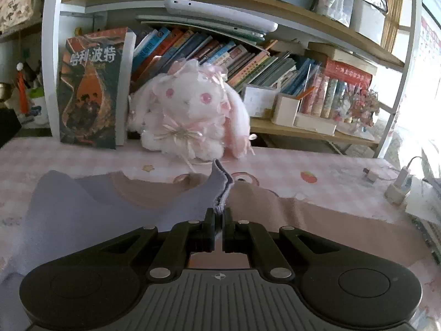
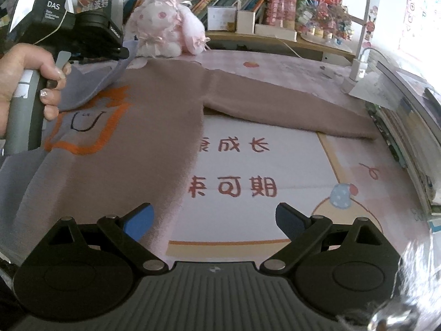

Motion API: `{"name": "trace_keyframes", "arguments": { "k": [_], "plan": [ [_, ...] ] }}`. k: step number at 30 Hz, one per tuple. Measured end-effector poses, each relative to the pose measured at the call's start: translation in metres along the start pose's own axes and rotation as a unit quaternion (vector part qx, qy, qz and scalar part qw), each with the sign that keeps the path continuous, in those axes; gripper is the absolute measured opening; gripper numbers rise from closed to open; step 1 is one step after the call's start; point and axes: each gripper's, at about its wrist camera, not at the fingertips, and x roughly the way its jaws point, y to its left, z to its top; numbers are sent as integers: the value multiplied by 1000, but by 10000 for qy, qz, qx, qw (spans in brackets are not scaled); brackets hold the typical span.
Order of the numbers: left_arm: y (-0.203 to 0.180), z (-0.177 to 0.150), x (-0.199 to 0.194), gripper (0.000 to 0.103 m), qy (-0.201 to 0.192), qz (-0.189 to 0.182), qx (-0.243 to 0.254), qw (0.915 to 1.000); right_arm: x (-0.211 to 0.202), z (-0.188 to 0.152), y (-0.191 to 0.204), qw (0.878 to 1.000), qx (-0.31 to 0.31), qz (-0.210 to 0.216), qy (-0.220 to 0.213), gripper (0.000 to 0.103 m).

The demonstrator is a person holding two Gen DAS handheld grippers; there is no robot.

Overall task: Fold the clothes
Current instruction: 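Lift the lavender sleeve with the left tool and fold it across the sweater body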

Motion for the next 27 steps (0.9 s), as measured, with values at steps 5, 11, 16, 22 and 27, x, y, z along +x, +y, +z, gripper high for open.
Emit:
{"name": "trace_keyframes", "arguments": {
  "k": [5, 11, 16, 22, 27],
  "plan": [
    [-17, -11, 10, 3, 211, -63, 350, 9991, -1, -4, -6, 9999, 58, -77, 50, 96],
    [-27, -27, 30, 11, 691, 7, 640, 9956, -3, -9, -8, 9999, 52, -92, 109, 96],
    [-29, -34, 7, 53, 636, -27, 1279, 9897, -3, -9, -6, 10000, -10, -3, 98, 96],
    [23, -52, -72, 68, 142, 575, 1634, 9848, 6, -4, 8, 9993, 77, 341, 139, 96],
    [100, -76, -119, 68, 450, 1462, 1391, 9784, 13, -3, 26, 9983, 272, 470, 202, 93]
  ]
}}
